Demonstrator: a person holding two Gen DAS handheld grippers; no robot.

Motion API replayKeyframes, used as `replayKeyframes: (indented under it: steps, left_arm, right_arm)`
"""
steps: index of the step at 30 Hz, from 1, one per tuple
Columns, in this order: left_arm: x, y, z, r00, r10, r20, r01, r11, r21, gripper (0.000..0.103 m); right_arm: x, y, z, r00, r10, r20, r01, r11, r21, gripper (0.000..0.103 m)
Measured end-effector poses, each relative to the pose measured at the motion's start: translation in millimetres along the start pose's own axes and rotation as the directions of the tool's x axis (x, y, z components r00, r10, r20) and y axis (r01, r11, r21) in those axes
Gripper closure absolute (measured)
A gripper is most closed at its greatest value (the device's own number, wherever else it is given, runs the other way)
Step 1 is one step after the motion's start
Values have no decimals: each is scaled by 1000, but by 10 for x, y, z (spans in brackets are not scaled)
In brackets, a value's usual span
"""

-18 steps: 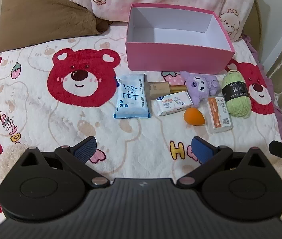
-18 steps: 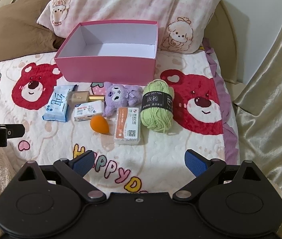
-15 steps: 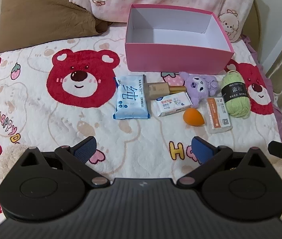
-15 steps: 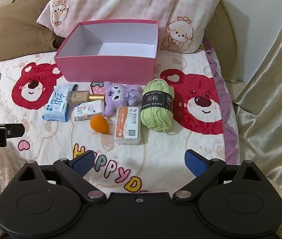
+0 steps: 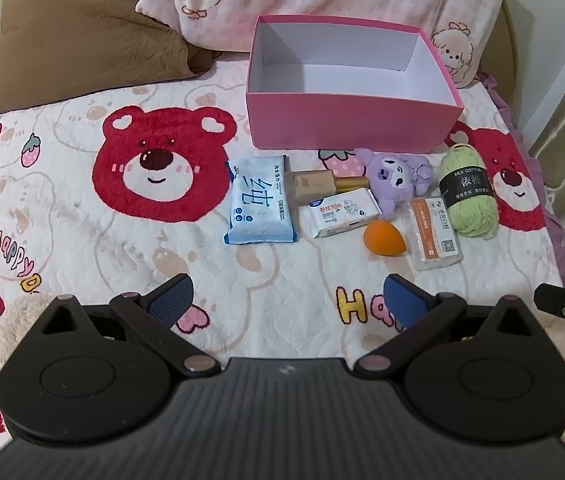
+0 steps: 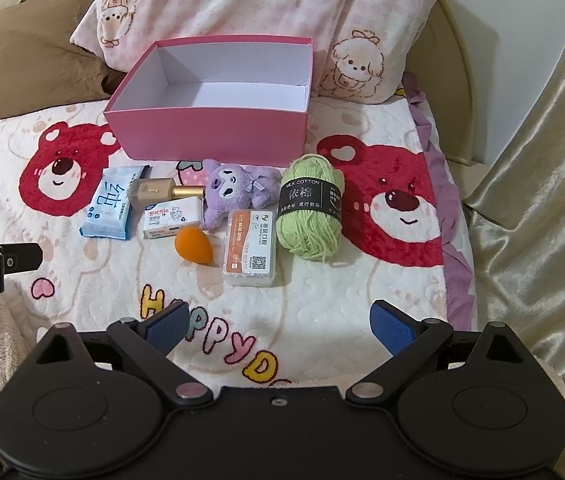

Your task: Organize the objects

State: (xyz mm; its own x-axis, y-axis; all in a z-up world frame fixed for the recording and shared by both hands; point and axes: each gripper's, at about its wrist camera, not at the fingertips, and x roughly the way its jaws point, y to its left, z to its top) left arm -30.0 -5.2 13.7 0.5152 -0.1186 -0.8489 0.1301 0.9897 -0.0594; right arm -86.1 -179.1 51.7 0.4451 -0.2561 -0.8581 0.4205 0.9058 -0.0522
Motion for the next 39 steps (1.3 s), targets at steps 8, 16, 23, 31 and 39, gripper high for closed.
replayKeyframes:
  steps: [8, 16, 23, 31, 39]
  left_arm:
    - [-24, -14, 1, 1000, -6, 2, 6, 1000, 4, 0]
    - [-40, -14, -7, 1000, -14, 3, 14, 1000, 7, 0]
    - [-39, -15, -10, 1000, -15, 3, 15, 1000, 9, 0]
    - [-61, -38, 1, 1000, -19, 6, 19, 1000, 14, 0]
    - [-66, -49, -1, 1000, -23, 7, 23, 999, 22, 0]
  right_arm:
    - [-3, 2, -3, 1000, -1, -1, 1, 1000, 2, 4]
    - [-8, 0, -12, 1000, -3, 0, 3, 1000, 3, 4]
    - [-10, 1, -13, 1000, -4, -1, 4, 1000, 5, 4]
    - [-15, -5, -21, 1000, -4, 1, 4, 1000, 5, 4]
    - [-24, -16, -43, 1000, -4, -2, 4, 1000, 4, 4]
